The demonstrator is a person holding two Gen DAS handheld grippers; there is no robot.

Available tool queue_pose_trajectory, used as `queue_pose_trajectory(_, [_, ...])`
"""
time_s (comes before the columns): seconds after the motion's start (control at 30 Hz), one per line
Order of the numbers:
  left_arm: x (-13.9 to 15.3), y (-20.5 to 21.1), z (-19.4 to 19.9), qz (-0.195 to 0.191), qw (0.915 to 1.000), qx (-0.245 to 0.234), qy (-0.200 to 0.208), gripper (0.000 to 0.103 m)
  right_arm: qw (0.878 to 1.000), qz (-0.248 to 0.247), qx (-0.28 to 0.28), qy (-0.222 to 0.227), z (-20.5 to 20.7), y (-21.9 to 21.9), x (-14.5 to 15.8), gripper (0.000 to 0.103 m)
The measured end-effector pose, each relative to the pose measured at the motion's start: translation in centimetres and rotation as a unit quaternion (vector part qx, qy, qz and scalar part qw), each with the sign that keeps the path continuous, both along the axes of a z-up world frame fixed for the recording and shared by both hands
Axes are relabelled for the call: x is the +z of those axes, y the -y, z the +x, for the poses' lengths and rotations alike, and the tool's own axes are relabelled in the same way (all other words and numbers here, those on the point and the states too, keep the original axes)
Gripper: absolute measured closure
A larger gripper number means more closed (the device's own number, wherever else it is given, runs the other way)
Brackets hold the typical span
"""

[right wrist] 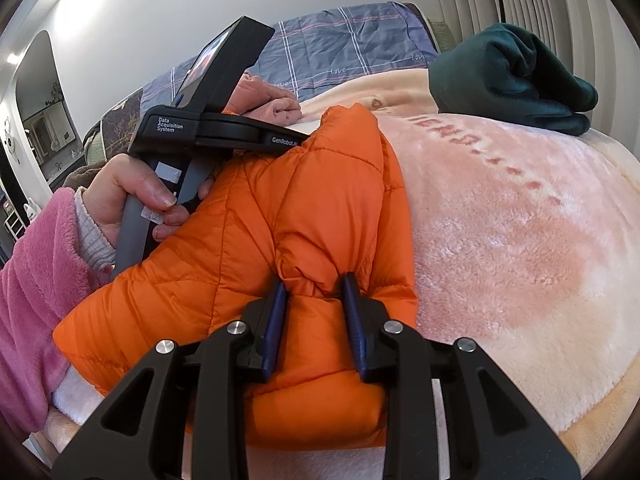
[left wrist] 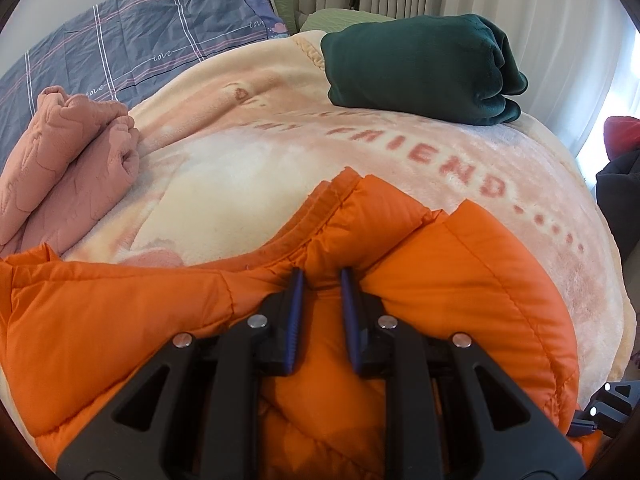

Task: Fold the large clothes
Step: 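Hold the jacket edge with the left tool while the right tool grips the body, then lift the jacket edge with the left tool and fold it over the bundle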

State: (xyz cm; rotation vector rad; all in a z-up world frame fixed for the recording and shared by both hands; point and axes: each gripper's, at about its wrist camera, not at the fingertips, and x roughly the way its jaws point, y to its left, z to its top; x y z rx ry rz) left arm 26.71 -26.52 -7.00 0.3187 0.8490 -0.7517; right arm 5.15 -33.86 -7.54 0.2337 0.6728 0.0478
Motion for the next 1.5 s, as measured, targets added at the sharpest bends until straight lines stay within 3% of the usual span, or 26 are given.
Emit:
queue_pose_trajectory(0.27, [0.1, 0.0, -0.2, 0.0, 1.0, 0.004, 0.004, 0.083, 1.0, -0.001, -0.002, 0.009, -0.4, 0.2, 0.1, 0.072])
queue_pose_trajectory(0.33, [0.2, 0.0, -0.3, 0.0, 1.0, 0.004, 0.005, 0.083, 1.0, -0.025, -0.007, 0.009, -0.9, -0.3, 0.7, 0.068])
queue_pose_trajectory(0.37, [0.2, 0.0, -0.3, 0.0, 1.0, 0.006, 0.006, 0.083, 0.998, -0.061, -0.019, 0.008, -1.4, -0.7, 1.5, 0.063])
queue_pose_trajectory(0.43, [0.3, -0.1, -0.3, 0.001, 1.0, 0.008, 0.006, 0.083, 0.994, -0.099, -0.024, 0.034, -2.4, -1.0, 3.5, 0.063])
queue_pose_trajectory(0.53, [0.3, -0.2, -0.2, -0.004, 1.0, 0.004, 0.004, 0.083, 0.992, -0.094, -0.035, 0.082, -3.0, 0.0, 7.3, 0.064])
queue_pose_trajectory(0.63, [0.4, -0.2, -0.1, -0.007, 1.0, 0.004, 0.003, 0.083, 0.993, -0.047, -0.019, 0.106, -1.2, 1.2, 10.7, 0.077])
queue_pose_trajectory(0.7, [0.4, -0.3, -0.1, -0.011, 0.9999, 0.004, 0.002, 0.083, 0.994, -0.028, -0.02, 0.101, 1.6, 1.9, 11.3, 0.092])
queue_pose_trajectory(0.8, [0.4, -0.5, -0.1, -0.017, 0.9998, 0.004, 0.0, 0.083, 0.998, 0.031, -0.014, 0.051, 6.4, 3.1, 9.0, 0.095])
queue_pose_trajectory(0.87, [0.4, -0.8, 0.0, -0.024, 0.9997, 0.004, -0.002, 0.083, 0.999, 0.01, -0.032, -0.009, 8.9, 3.2, 5.7, 0.097])
queue_pose_trajectory(0.9, [0.4, -0.9, 0.1, -0.029, 0.9996, 0.004, -0.005, 0.083, 0.998, -0.014, -0.046, -0.039, 10.0, 3.3, 3.1, 0.103])
queue_pose_trajectory(0.97, [0.4, -1.2, 0.5, -0.045, 0.9988, 0.005, -0.02, 0.083, 0.997, 0.0, -0.058, -0.047, 10.3, 3.8, 0.2, 0.103])
queue_pose_trajectory(1.03, [0.2, -1.2, 0.9, -0.055, 0.998, 0.003, -0.032, 0.083, 0.997, 0.022, -0.062, -0.047, 9.9, 4.3, -0.1, 0.103])
queue_pose_trajectory(1.17, [0.0, -1.0, 0.9, -0.051, 0.9982, 0.004, -0.032, 0.083, 0.997, 0.009, -0.057, -0.051, 10.1, 4.0, -0.4, 0.103])
queue_pose_trajectory(1.33, [1.0, -1.3, -0.1, -0.041, 0.9991, 0.011, -0.007, 0.082, 0.998, -0.001, -0.054, -0.041, 9.9, 3.7, 0.0, 0.103])
queue_pose_trajectory(1.43, [3.8, -3.9, -1.6, -0.083, 0.9961, 0.012, 0.025, 0.063, 0.997, -0.013, -0.057, -0.041, 10.0, 3.6, 0.0, 0.103])
queue_pose_trajectory(1.5, [5.6, -5.6, -1.9, -0.074, 0.9947, 0.026, 0.066, 0.063, 0.997, -0.011, -0.058, -0.041, 10.0, 3.6, 0.0, 0.103])
